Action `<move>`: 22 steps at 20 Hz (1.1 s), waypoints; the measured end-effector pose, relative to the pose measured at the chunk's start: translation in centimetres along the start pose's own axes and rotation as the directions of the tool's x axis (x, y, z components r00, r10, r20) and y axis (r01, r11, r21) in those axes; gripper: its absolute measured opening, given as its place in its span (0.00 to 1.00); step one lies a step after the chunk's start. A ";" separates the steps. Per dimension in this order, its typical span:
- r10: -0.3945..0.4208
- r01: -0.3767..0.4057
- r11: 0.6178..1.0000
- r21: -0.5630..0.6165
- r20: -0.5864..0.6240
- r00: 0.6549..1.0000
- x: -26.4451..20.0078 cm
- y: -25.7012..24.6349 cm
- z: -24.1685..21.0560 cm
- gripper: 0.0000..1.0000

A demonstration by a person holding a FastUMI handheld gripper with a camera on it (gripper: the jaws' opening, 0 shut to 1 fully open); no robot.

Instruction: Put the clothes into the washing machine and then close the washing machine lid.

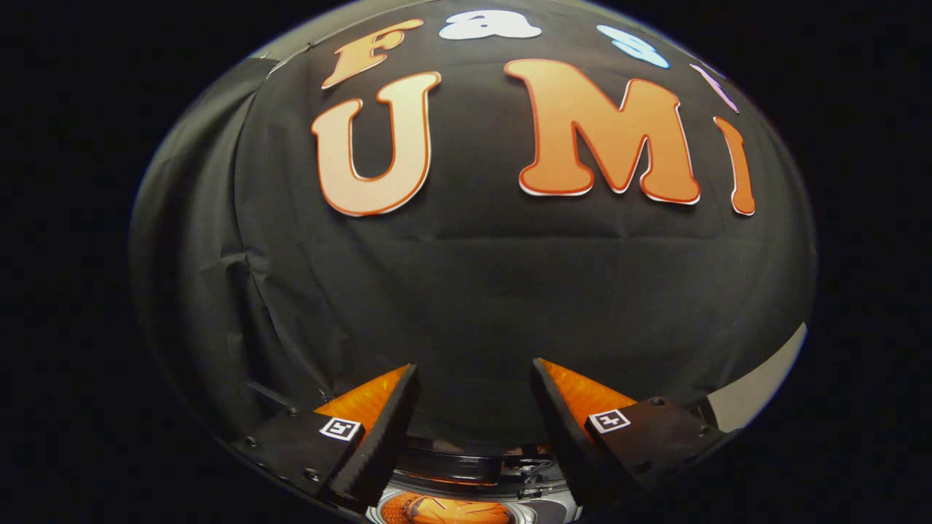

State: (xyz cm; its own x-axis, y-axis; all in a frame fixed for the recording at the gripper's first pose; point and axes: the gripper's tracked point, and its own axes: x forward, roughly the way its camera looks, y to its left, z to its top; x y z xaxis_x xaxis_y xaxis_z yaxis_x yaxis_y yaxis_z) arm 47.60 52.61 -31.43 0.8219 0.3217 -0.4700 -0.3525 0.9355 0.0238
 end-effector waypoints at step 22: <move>-0.001 0.000 1.000 0.027 0.061 0.998 -5.0 0.7 -3.6 1.00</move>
State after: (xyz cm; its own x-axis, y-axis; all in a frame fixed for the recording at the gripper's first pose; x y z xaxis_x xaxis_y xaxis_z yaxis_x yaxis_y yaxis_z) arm 41.67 51.16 -32.22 0.8482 0.3289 -0.4152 -0.3407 0.9389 0.0478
